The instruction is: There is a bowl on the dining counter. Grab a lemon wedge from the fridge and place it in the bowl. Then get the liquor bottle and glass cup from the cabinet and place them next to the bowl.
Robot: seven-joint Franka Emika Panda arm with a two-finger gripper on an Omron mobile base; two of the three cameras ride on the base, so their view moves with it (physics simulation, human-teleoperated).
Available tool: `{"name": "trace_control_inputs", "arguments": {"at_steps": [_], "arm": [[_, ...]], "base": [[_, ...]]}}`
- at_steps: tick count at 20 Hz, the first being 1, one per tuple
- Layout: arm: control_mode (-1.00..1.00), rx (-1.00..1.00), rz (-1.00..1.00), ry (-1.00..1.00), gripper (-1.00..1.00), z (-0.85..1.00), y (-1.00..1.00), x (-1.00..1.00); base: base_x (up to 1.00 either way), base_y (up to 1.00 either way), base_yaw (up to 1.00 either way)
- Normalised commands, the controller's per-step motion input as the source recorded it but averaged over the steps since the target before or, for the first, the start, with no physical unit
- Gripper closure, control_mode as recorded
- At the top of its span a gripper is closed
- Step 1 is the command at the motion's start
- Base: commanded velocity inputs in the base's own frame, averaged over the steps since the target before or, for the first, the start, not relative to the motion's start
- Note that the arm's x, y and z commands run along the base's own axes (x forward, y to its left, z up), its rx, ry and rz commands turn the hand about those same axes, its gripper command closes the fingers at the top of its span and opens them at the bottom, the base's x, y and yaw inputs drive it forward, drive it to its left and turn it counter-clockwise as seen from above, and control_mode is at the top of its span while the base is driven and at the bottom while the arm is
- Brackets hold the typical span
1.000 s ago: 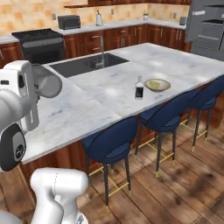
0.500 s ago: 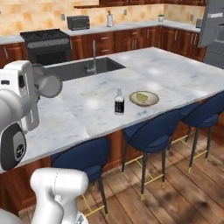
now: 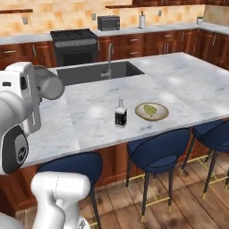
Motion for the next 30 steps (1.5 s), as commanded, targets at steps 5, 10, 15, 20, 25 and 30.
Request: {"name": "trace_control_inputs", "arguments": {"at_steps": [5, 10, 15, 20, 25, 30], "arm": [[1.0, 0.0, 0.0, 0.0, 1.0, 0.0, 0.0, 0.0], [1.0, 0.0, 0.0, 0.0, 1.0, 0.0, 0.0, 0.0], [1.0, 0.0, 0.0, 0.0, 1.0, 0.0, 0.0, 0.0], [1.0, 0.0, 0.0, 0.0, 1.0, 0.0, 0.0, 0.0], [1.0, 0.0, 0.0, 0.0, 1.0, 0.0, 0.0, 0.0], [1.0, 0.0, 0.0, 0.0, 1.0, 0.0, 0.0, 0.0]], "base": [[0.48, -0.68, 0.29], [0.0, -0.99, 0.23], [0.0, -0.92, 0.25], [0.0, -0.84, 0.28], [0.0, -0.73, 0.32], [0.03, -0.72, 0.32]]}}
